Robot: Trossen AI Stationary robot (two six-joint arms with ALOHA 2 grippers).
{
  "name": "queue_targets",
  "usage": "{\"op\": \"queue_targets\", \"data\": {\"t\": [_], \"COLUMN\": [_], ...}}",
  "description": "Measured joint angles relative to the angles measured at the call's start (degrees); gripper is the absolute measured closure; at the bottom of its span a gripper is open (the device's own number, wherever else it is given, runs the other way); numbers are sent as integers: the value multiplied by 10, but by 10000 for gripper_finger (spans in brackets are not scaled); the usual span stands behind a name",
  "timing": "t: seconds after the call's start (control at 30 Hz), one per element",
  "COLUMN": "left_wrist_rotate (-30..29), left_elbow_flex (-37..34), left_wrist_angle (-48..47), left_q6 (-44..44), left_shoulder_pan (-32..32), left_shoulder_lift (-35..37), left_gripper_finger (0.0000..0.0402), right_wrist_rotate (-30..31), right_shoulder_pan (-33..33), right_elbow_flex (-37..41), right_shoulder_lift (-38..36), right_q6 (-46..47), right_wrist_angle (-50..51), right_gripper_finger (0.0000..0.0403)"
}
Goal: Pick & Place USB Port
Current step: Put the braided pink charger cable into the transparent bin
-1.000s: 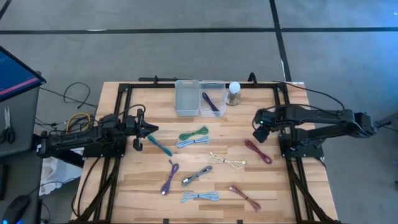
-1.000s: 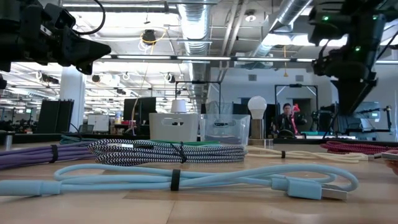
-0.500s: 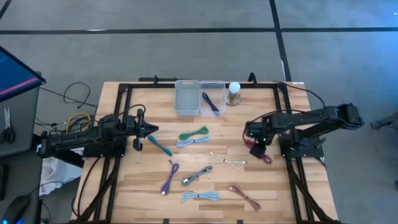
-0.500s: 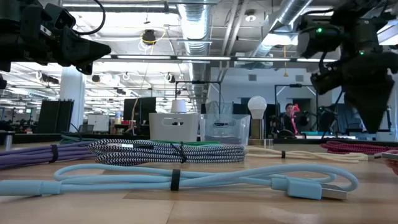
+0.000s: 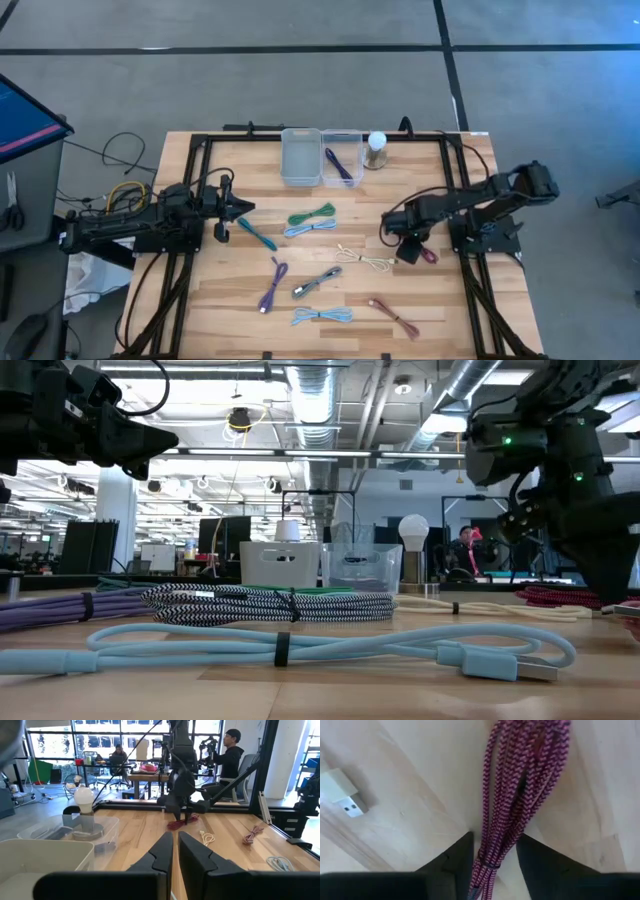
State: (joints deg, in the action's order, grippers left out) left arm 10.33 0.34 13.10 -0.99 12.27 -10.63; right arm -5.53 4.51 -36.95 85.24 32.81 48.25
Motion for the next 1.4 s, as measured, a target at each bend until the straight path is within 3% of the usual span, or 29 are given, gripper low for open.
{"op": "queue_targets", "data": {"t": [0.23,0.63,0.9,1.07,1.4], "left_wrist_rotate": [0,0,0,0,0], "left_elbow_flex": [0,0,0,0,0], "left_wrist_angle": [-2,-2,-2,-2,-2], "left_q6": [0,0,0,0,0], "left_shoulder_pan": [0,0,0,0,0], "left_shoulder_lift": [0,0,0,0,-15], "left_gripper_finger": [374,374,374,374,374], "right_wrist_rotate": [0,52,103,152,200], "right_shoulder_pan": [-1,-12,-44,-78,-167], "right_elbow_flex": [3,-12,-130,-226,-365], "right_shoulder_lift": [-21,-104,-121,-92,11], "right_q6": [-7,-27,-85,-116,-206], "right_wrist_angle": [-2,-71,-15,41,7], "right_gripper_finger": [386,391,391,392,392]}}
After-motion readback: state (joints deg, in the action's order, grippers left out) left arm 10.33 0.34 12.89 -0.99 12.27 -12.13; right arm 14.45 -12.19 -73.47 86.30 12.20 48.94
